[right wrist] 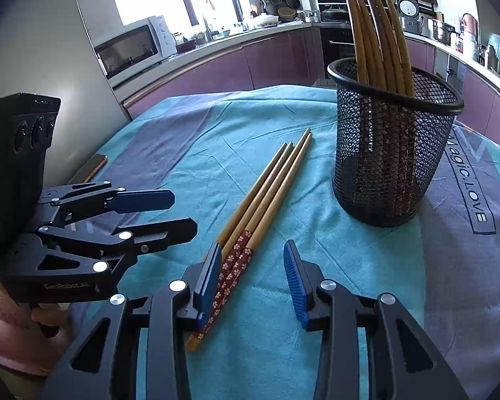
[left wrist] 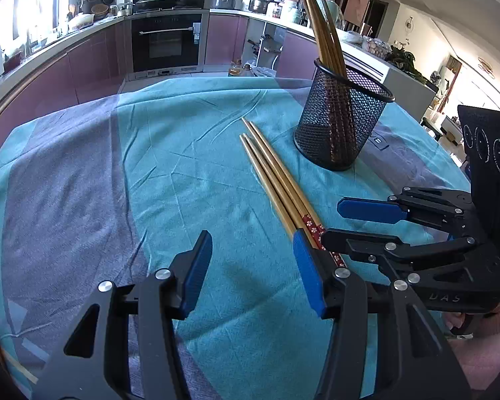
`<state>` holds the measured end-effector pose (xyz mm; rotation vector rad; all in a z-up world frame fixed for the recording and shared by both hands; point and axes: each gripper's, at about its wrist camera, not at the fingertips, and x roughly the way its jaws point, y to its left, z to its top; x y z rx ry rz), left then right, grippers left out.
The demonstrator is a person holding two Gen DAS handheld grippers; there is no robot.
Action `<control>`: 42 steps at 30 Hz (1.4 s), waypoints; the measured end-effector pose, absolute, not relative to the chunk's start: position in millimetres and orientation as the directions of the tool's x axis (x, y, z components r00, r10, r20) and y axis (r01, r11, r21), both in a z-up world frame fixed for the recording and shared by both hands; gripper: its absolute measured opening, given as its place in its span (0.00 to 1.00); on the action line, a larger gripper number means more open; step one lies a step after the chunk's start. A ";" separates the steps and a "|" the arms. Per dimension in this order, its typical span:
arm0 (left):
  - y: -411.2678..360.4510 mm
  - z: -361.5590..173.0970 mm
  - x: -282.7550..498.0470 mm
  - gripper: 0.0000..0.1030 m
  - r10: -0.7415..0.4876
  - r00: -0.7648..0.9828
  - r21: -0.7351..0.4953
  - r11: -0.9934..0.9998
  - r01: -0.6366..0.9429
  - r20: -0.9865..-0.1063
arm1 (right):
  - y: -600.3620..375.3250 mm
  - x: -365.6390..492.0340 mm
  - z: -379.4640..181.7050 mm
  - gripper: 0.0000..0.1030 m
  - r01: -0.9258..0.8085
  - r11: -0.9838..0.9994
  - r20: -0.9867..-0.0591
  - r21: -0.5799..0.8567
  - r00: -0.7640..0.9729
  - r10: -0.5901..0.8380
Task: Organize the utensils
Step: 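Move both open tools back to the chopstick pile, then grasp a chopstick with the right tool while the left tool grasps another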
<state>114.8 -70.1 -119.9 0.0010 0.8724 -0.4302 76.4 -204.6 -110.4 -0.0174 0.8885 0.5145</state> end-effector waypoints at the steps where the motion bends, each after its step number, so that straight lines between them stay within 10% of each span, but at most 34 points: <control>1: -70.4 -120.8 114.8 0.49 -0.366 0.562 -0.173 0.914 0.366 -0.742 | -201.4 77.6 -111.5 0.35 -0.434 0.880 -0.747 0.194 0.516 0.419; 42: -97.8 -132.9 129.1 0.45 -0.332 0.526 -0.111 0.906 0.408 -0.783 | -208.9 93.4 -114.9 0.34 -0.386 0.909 -0.773 0.159 0.523 0.358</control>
